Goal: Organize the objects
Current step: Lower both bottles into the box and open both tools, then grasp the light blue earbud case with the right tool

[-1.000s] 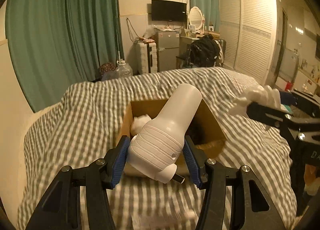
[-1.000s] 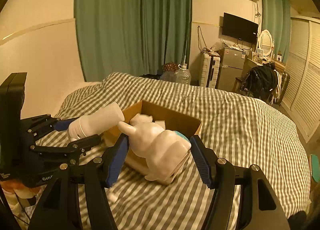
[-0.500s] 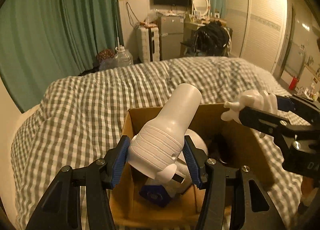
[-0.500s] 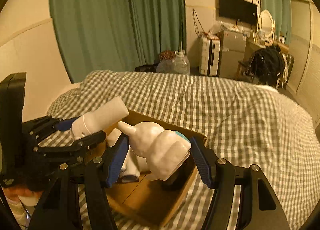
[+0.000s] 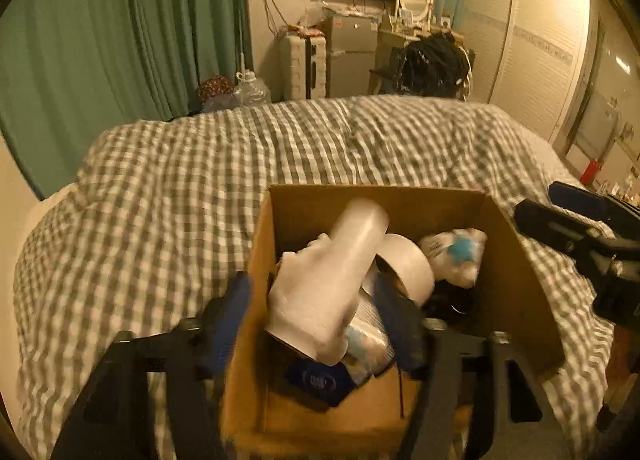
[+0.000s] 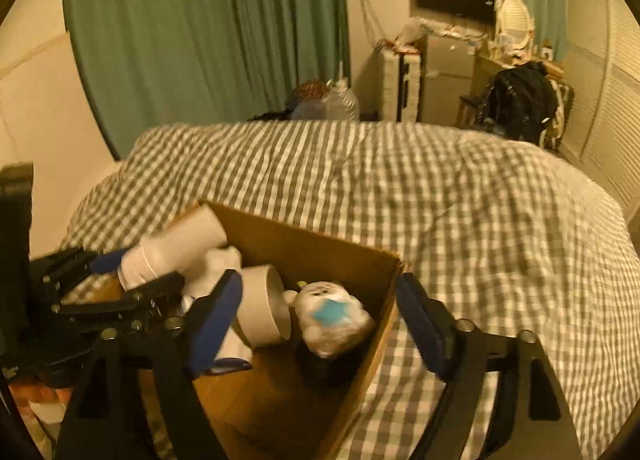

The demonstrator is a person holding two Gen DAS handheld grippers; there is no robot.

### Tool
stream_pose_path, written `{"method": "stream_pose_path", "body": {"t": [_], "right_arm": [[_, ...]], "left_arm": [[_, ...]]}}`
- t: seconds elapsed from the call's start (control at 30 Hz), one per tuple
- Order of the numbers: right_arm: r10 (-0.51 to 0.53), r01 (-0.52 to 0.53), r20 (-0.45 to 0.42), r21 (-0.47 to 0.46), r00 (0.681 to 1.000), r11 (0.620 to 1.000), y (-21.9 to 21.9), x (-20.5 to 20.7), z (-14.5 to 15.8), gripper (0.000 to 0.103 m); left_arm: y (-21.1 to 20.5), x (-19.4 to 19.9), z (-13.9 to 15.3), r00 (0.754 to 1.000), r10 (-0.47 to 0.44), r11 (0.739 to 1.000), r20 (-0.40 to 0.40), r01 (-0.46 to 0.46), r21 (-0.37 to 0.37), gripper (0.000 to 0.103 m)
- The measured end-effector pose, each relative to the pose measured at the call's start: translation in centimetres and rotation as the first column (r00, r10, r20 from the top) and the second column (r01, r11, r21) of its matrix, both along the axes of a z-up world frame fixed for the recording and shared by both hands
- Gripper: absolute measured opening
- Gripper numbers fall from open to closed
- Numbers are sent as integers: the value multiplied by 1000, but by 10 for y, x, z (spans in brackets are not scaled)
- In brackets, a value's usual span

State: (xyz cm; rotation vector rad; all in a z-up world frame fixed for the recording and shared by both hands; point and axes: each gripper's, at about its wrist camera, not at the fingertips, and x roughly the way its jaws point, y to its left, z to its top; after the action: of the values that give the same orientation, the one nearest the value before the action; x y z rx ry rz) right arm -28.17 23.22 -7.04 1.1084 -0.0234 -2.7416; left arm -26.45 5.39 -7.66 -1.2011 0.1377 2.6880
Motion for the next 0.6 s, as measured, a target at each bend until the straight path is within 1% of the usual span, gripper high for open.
{"method": "stream_pose_path", "body": {"t": [0.03, 0.13, 0.17, 0.23, 0.33, 0.37, 0.43, 0.5, 0.6], "right_arm": [[-12, 12, -14, -4, 1000, 1000, 1, 8, 10, 80], [-23, 23, -54, 2, 998, 1000, 2, 30, 36, 80], [-21, 21, -78, 6, 997, 1000, 1, 42, 48, 81], [-12, 14, -124, 20, 992, 1000, -6, 67, 73, 81], [0, 8, -177, 41, 984, 999, -14, 100, 104, 81], [3, 6, -189, 47, 982, 999, -17, 110, 112, 81], [-1, 13, -219, 52, 976, 999, -22, 132, 126, 81], [-2, 17, -244, 58, 970, 998, -27, 154, 138, 81], [7, 12, -265, 71, 964, 997, -34, 183, 149, 81]], "left_arm": [[-3, 9, 7, 1000, 7, 1000, -11, -7, 4, 81], [-14, 37, 30, 999, 12, 1000, -47, -11, 16, 81], [-17, 46, 37, 998, 15, 1000, -60, -14, 17, 82], [-25, 71, 56, 995, 28, 1000, -98, -26, 17, 89], [-35, 102, 79, 989, 34, 999, -143, -30, 30, 91], [-39, 110, 85, 988, 33, 999, -152, -29, 29, 92], [-42, 131, 97, 983, 42, 999, -178, -40, 14, 98], [-45, 143, 106, 979, 41, 999, -199, -40, 10, 99], [-50, 163, 109, 977, 49, 999, -208, -50, 1, 100]]}}
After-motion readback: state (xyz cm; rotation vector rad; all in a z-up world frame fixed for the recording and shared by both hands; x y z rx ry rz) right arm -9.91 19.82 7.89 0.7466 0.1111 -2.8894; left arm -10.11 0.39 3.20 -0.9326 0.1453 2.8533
